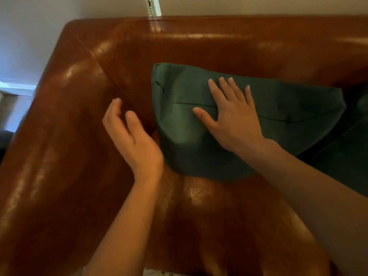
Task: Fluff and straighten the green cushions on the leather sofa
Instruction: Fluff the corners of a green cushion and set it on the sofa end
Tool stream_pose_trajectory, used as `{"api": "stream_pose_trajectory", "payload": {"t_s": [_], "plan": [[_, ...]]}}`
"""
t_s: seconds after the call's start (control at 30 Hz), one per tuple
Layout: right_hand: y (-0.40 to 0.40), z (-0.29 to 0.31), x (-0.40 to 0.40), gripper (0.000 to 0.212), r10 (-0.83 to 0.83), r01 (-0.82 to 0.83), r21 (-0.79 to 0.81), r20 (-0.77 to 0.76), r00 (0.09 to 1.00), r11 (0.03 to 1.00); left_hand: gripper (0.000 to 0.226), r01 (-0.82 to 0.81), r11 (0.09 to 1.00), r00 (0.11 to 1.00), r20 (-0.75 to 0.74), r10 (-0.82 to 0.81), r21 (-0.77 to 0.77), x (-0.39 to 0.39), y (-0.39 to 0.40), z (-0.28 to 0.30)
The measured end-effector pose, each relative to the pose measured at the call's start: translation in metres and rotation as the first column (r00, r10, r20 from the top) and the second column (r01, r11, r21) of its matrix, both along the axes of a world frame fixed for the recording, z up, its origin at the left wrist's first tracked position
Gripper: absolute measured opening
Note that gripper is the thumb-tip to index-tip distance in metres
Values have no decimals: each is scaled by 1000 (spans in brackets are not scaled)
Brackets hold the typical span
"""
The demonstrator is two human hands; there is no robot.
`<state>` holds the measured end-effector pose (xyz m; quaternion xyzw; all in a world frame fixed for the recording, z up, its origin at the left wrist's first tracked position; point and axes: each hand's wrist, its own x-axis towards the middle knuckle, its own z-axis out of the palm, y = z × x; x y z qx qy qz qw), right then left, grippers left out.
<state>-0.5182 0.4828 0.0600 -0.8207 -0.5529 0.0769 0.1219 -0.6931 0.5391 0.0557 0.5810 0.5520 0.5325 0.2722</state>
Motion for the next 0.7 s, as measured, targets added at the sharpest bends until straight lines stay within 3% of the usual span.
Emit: {"api": "stream_pose_trajectory", "payload": {"t_s": [0.03, 0.1, 0.13, 0.27, 0.43, 0.53, 0.6, 0.67, 0.7], "plan": [[3, -1, 3, 80, -1, 1, 5, -3, 1000, 1000, 41, 15, 979, 978, 205, 28, -204, 4, 11, -5], [9, -3, 5, 79, 0, 0, 7, -14, 1000, 1000, 43, 220, 854, 857, 512, 62, -472, 19, 33, -18], [11, -4, 6, 79, -3, 3, 6, -20, 1000, 1000, 44, 275, 808, 833, 548, 70, -521, 26, 41, -28], [12, -7, 12, 76, -24, 24, -1, -52, 998, 1000, 44, 297, 696, 896, 444, 35, -653, 31, 42, -85], [12, -15, 14, 74, -12, 12, 3, -74, 997, 1000, 72, 407, 503, 853, 515, 90, -763, 15, 27, -159], [12, -16, 18, 73, -16, 18, 21, -96, 995, 1000, 48, 385, 530, 879, 475, 39, -756, 7, 5, -181], [11, -16, 19, 73, -7, 9, 20, -104, 995, 1000, 43, 368, 714, 918, 354, -178, -596, -17, -3, -178], [10, -17, 20, 73, 5, -3, 18, -110, 994, 1000, 53, 463, 771, 886, 212, -411, -437, -28, -5, -172], [10, -17, 20, 73, 7, -4, 21, -116, 993, 1000, 56, 470, 782, 881, 164, -444, -409, -29, -7, -173]]}}
